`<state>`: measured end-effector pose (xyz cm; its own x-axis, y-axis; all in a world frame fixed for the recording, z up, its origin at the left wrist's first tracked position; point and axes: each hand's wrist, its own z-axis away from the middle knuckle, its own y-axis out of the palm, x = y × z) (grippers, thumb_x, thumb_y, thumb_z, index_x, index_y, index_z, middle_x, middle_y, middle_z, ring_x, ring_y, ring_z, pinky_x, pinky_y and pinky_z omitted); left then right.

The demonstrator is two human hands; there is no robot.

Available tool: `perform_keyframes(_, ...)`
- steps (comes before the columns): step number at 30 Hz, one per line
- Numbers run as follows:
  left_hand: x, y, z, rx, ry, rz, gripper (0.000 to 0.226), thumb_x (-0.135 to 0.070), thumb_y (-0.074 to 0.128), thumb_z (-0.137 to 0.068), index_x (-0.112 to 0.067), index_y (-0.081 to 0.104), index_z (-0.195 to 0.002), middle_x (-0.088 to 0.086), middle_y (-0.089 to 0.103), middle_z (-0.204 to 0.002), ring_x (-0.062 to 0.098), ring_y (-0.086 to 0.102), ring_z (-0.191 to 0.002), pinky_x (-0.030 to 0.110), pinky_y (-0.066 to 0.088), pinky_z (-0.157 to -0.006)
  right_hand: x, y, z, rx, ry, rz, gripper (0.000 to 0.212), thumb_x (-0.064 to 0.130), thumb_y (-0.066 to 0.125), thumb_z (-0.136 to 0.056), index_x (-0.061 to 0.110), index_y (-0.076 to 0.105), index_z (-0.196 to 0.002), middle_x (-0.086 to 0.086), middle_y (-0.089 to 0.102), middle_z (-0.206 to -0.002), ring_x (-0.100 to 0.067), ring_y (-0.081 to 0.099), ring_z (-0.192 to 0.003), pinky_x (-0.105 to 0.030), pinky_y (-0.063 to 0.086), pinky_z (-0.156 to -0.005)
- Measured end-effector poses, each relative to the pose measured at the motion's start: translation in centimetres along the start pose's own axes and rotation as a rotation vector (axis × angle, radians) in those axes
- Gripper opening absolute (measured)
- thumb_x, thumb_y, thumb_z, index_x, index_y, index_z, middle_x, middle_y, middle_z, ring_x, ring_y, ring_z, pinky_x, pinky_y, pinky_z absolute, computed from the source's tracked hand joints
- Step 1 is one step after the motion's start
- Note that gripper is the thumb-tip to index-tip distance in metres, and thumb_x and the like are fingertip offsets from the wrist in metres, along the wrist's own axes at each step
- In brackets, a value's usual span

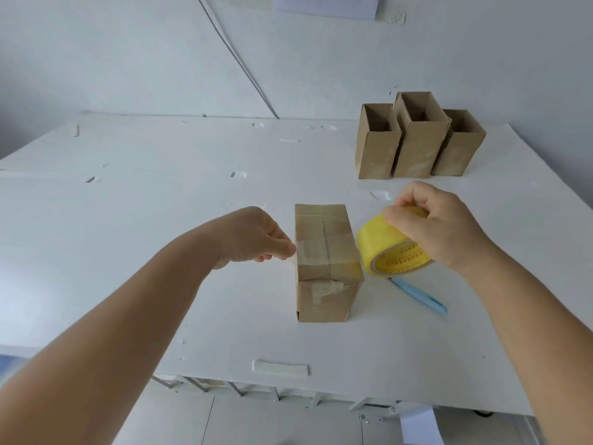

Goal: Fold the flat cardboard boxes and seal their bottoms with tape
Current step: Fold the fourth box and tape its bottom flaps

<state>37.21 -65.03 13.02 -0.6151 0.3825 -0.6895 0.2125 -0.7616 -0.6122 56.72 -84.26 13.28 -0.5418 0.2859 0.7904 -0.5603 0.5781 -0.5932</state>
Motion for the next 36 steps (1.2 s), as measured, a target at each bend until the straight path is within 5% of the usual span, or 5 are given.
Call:
perform_keyframes(5,0.6,-0.7,-0.4,0.002,-0.02,-0.066,0.015,-0.024,0.074,-0.075,-0.009,0.075,-0.079,-0.006,0.066,-0.071,0.011,0.059,-0.072,0.026,0.049,-0.077,-1.0,0.5,0.6,0.063,0.057,0.422,0.018,0.044,0.061,-0.082,0.028,0.052,-0.081,0.009,0.055,-0.081,-0.018,0.052,-0.079,-0.029,0.036,-0.061)
perform_keyframes(10,1.1,-0.5,-0.9,0.043,-0.038,-0.08,0.007,-0.023,0.074,-0.077,-0.017,0.075,-0.075,-0.01,0.065,-0.068,0.009,0.059,-0.071,0.02,0.045,-0.07,-1.6,0.9,0.9,0.079,0.077,0.357,0.02,0.044,0.062,-0.082,0.029,0.05,-0.077,0.008,0.055,-0.078,-0.014,0.051,-0.075,-0.028,0.038,-0.06)
perform_keyframes(23,2.8,-0.3,-2.0,0.102,-0.016,-0.051,0.006,-0.023,0.075,-0.076,-0.019,0.074,-0.071,-0.007,0.066,-0.071,0.01,0.057,-0.072,0.027,0.048,-0.079,-3.0,2.3,1.5,0.102,0.093,0.337,0.02,0.042,0.061,-0.084,0.025,0.051,-0.081,0.008,0.055,-0.079,-0.013,0.051,-0.074,-0.027,0.039,-0.059)
perform_keyframes(31,3.6,1.1,-2.6,0.107,-0.005,-0.043,0.005,-0.023,0.072,-0.078,-0.02,0.071,-0.075,-0.012,0.064,-0.069,0.006,0.052,-0.067,0.019,0.041,-0.066,-4.3,3.3,1.8,0.103,0.136,0.304,0.022,0.042,0.062,-0.085,0.023,0.052,-0.081,0.007,0.057,-0.08,-0.012,0.051,-0.074,-0.026,0.039,-0.059)
perform_keyframes(36,5.5,3.3,-3.9,0.154,0.017,0.135,0.005,-0.026,0.071,-0.083,-0.022,0.071,-0.082,-0.009,0.07,-0.082,0.01,0.056,-0.085,0.027,0.043,-0.084,-5.4,4.8,2.1,0.104,0.153,0.174,0.02,0.038,0.065,-0.083,0.024,0.052,-0.079,0.007,0.057,-0.078,-0.013,0.051,-0.073,-0.024,0.037,-0.059)
